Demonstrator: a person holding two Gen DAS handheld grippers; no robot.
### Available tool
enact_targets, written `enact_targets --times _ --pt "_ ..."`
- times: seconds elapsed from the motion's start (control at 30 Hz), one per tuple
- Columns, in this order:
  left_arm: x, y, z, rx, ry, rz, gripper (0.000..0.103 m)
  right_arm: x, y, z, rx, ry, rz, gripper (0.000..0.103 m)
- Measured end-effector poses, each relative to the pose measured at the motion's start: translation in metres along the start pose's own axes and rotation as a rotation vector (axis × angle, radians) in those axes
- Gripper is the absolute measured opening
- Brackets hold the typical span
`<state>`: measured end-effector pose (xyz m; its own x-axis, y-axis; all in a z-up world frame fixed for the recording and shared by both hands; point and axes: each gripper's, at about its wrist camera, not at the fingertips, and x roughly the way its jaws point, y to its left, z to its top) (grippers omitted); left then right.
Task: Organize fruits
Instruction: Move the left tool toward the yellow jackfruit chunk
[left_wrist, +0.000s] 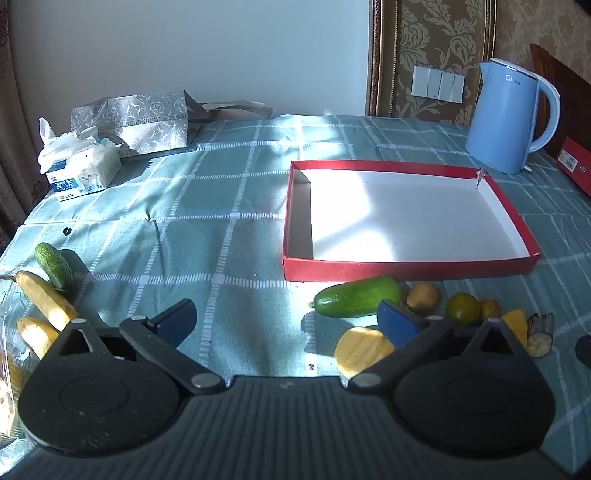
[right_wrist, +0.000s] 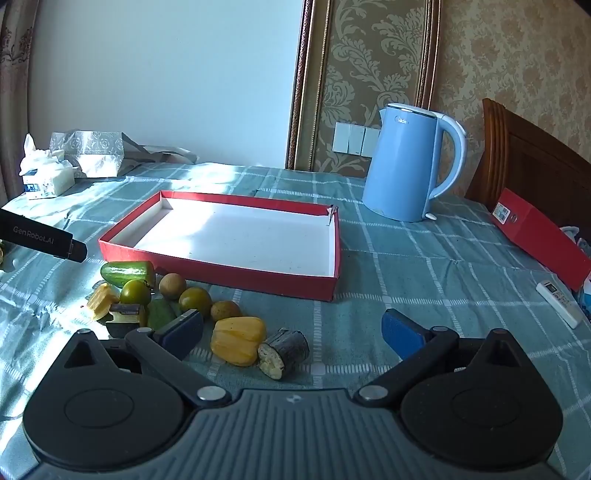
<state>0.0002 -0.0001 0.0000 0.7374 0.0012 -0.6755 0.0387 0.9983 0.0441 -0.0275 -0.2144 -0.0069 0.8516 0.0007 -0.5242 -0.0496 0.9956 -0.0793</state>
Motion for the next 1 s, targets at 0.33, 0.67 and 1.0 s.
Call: enact_targets --times 0.33,0.67,1.0 --pt "0.0016 -0.0052 -0.0007 0.014 0.012 -0.011 0.103 -0.0001 0.0009 -0.0001 0.003 0.011 0.028 0.103" --pt "0.0018 -0.0044 -0.0015 0.023 0.010 -0.008 0.103 -0.0001 0.0028 -0.0028 0.010 0.030 0.061 0.103" --pt "-0.0002 -0.0061 -0.0043 0.011 0.000 -0.021 0.103 -0.0003 0.0020 -0.0039 0.014 0.030 0.054 0.103"
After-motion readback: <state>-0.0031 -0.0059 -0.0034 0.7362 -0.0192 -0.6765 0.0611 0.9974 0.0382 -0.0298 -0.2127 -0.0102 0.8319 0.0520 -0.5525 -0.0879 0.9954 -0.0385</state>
